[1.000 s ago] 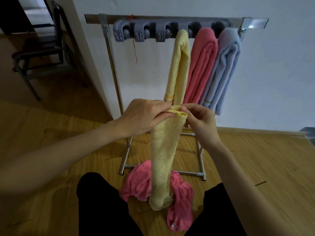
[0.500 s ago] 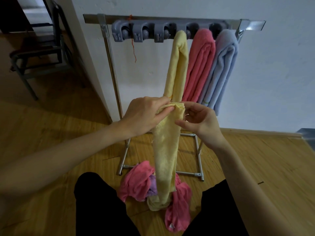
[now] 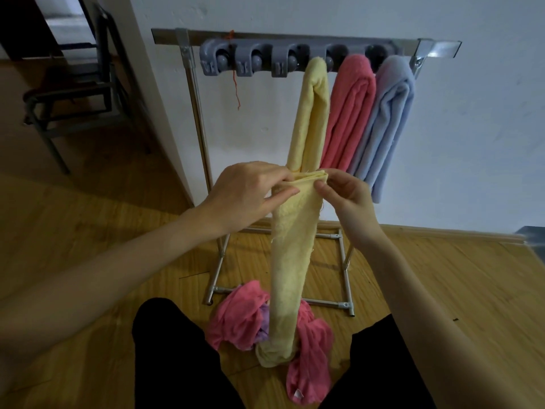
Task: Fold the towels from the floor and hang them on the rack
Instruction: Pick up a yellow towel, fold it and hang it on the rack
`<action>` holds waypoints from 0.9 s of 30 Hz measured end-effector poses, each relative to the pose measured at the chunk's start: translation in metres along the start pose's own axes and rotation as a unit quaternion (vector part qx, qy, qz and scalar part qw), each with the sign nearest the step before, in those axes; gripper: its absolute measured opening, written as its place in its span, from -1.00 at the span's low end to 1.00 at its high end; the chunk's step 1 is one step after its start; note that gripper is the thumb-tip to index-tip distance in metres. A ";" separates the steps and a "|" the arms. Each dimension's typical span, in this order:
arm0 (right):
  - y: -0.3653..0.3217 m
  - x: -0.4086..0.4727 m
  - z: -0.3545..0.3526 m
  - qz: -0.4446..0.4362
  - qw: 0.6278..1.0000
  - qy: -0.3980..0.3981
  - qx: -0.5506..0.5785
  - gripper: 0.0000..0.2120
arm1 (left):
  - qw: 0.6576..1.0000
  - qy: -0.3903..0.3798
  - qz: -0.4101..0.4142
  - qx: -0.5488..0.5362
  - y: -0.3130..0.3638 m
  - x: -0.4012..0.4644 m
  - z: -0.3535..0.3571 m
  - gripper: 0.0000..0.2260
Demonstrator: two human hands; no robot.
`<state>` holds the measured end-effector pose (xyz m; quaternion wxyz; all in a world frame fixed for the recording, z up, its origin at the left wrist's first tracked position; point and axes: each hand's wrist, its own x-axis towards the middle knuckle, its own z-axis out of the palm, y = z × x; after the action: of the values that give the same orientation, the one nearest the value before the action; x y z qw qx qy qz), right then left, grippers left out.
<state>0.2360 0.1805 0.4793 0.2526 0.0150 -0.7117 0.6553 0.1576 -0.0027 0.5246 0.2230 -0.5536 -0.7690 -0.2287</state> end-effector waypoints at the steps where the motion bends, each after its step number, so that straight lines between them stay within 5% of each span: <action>1: 0.001 0.002 0.002 0.001 1.000 -0.003 -0.012 -0.88 | 1.000 0.006 0.000 -0.005 -0.002 -0.002 -0.003 -0.80; 6: 0.004 0.007 0.016 -0.012 0.997 -0.013 -0.069 -0.85 | 0.997 0.054 -0.026 -0.041 -0.014 -0.018 -0.009 -0.79; 9: 0.001 0.010 0.023 -0.001 0.999 -0.002 -0.050 -0.81 | 0.978 0.118 -0.128 -0.118 -0.021 -0.037 0.003 -0.52; 13: 0.003 0.012 0.031 0.017 0.999 0.027 -0.039 -0.85 | 0.910 -0.010 -0.306 -0.281 -0.029 -0.080 0.051 -0.25; 16: 0.003 0.010 0.038 0.028 0.998 0.046 -0.027 -0.89 | 0.832 -0.147 -0.365 -0.391 -0.028 -0.122 0.094 -0.39; 23: -0.004 0.010 0.044 0.062 0.991 0.114 0.041 -0.87 | 0.775 -0.213 -0.469 -0.367 -0.035 -0.146 0.157 -0.57; 27: 0.006 0.018 0.024 0.124 0.939 0.309 0.083 -0.83 | 0.716 -0.218 -0.509 -0.425 -0.037 -0.143 0.155 -0.77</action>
<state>0.2103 0.1639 0.4803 0.3746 -0.2555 -0.5379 0.7107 0.1494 -0.0273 0.3121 -0.3592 -0.1500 -0.7839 -0.4836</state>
